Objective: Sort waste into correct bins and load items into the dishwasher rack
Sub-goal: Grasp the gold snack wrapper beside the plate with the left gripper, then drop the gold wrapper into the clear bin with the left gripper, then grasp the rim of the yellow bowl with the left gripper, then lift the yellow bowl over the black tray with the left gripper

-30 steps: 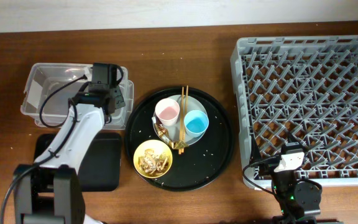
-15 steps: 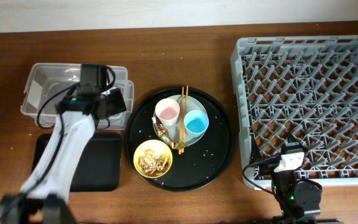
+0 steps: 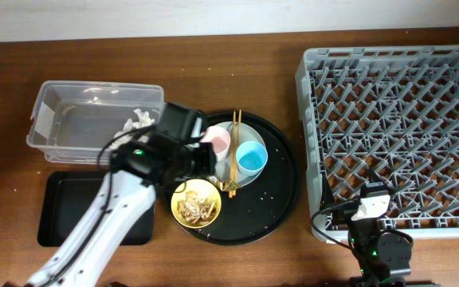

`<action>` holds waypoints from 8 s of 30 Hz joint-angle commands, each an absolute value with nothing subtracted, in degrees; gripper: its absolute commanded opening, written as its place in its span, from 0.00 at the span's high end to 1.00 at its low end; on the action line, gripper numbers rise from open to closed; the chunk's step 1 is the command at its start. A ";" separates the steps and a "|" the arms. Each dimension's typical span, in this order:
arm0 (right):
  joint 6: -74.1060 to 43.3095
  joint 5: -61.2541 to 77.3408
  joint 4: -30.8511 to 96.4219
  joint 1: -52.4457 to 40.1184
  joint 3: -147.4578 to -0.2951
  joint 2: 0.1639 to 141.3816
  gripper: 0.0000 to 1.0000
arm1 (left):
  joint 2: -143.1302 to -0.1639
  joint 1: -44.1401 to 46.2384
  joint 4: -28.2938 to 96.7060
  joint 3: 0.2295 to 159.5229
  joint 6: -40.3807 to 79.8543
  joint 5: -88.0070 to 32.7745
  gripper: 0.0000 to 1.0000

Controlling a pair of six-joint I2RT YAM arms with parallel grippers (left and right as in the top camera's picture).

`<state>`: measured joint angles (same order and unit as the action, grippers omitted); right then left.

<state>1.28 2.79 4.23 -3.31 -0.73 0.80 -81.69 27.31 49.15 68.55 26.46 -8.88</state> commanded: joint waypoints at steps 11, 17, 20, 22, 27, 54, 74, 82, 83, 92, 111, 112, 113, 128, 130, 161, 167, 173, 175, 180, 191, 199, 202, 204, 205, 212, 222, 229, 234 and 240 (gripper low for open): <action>0.56 2.31 4.29 -2.98 -0.32 0.43 0.02 | -94.91 33.34 47.40 67.75 48.90 -6.68 0.58; 0.56 2.31 4.29 -2.98 -0.32 0.43 0.02 | -95.96 33.34 46.89 67.26 60.77 -5.43 0.59; 0.56 2.31 4.29 -2.98 -0.32 0.43 0.02 | -95.96 33.34 46.81 67.18 60.88 -6.15 0.58; 0.56 2.31 4.29 -2.98 -0.32 0.43 0.02 | -95.96 33.34 46.59 67.13 64.90 -9.72 0.58; 0.56 2.31 4.29 -2.98 -0.32 0.43 0.02 | -96.07 34.30 46.54 66.39 75.81 -10.94 0.58; 0.56 2.31 4.29 -2.98 -0.32 0.43 0.02 | -99.85 37.50 42.92 65.71 82.85 -3.42 0.95; 0.56 2.31 4.29 -2.98 -0.32 0.43 0.02 | -91.48 34.68 44.23 65.73 80.05 -0.12 1.00; 0.56 2.31 4.29 -2.98 -0.32 0.43 0.02 | -83.31 29.04 46.13 65.73 75.92 4.38 1.00; 0.56 2.31 4.29 -2.98 -0.32 0.43 0.01 | -82.61 27.92 46.06 65.73 75.40 4.38 1.00; 0.56 2.31 4.29 -2.98 -0.32 0.43 0.02 | -79.26 11.07 45.91 65.73 72.34 3.92 0.99; 0.56 2.31 4.29 -2.98 -0.32 0.43 0.02 | -84.99 0.54 35.88 66.08 57.45 5.63 0.27; 0.56 2.31 4.29 -2.98 -0.32 0.43 0.02 | -84.58 0.54 35.86 66.46 54.28 3.79 0.27; 0.56 2.31 4.29 -2.98 -0.32 0.43 0.02 | -83.90 0.62 35.86 66.85 49.56 0.38 0.27; 0.56 2.31 4.29 -2.98 -0.32 0.43 0.02 | -79.53 22.87 54.08 63.92 26.72 -11.92 0.61; 0.56 2.31 4.29 -2.98 -0.32 0.43 0.02 | -79.59 28.27 54.06 62.72 28.64 -8.29 0.64; 0.56 2.31 4.29 -2.98 -0.32 0.43 0.02 | -93.67 41.63 43.03 57.14 40.75 2.87 0.73; 0.56 2.31 4.29 -2.98 -0.32 0.43 0.02 | -95.88 41.60 40.82 57.17 40.71 2.94 0.79; 0.56 2.31 4.29 -2.98 -0.32 0.43 0.02 | -95.85 41.47 40.77 57.82 40.71 5.04 0.80; 0.56 2.31 4.29 -2.98 -0.32 0.43 0.02 | -95.77 41.47 40.75 57.91 40.71 5.06 0.81; 0.56 2.31 4.29 -2.98 -0.32 0.43 0.02 | -95.77 41.47 40.80 58.00 40.71 6.74 0.82; 0.56 2.31 4.29 -2.98 -0.32 0.43 0.02 | -95.77 41.47 41.67 59.13 40.71 5.69 0.89; 0.56 2.31 4.29 -2.98 -0.32 0.43 0.01 | -95.77 41.47 43.13 59.18 40.71 5.39 0.99; 0.56 2.31 4.29 -2.98 -0.32 0.43 0.02 | -95.77 41.47 43.24 59.59 40.71 5.37 0.99; 0.56 2.31 4.29 -2.98 -0.32 0.43 0.02 | -95.59 41.47 44.10 60.51 40.71 5.37 1.00; 0.56 2.31 4.29 -2.98 -0.32 0.43 0.02 | -95.22 41.47 45.19 61.19 40.69 5.39 0.99; 0.56 2.31 4.29 -2.98 -0.32 0.43 0.01 | -88.71 41.47 54.50 66.61 34.72 5.39 1.00; 0.56 2.31 4.29 -2.98 -0.32 0.43 0.02 | -73.60 34.65 64.05 67.35 28.45 0.80 1.00; 0.56 2.31 4.29 -2.98 -0.32 0.43 0.02 | -67.31 15.29 67.81 67.35 19.25 -9.13 1.00; 0.56 2.31 4.29 -2.98 -0.32 0.43 0.02 | -67.07 -1.30 69.10 67.05 11.00 -16.25 1.00; 0.56 2.31 4.29 -2.98 -0.32 0.43 0.02 | -67.16 -19.94 68.36 64.53 -0.89 -36.16 1.00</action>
<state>1.26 2.79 4.23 -3.31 -0.73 0.80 -67.81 -12.93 68.49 66.02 8.40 -22.28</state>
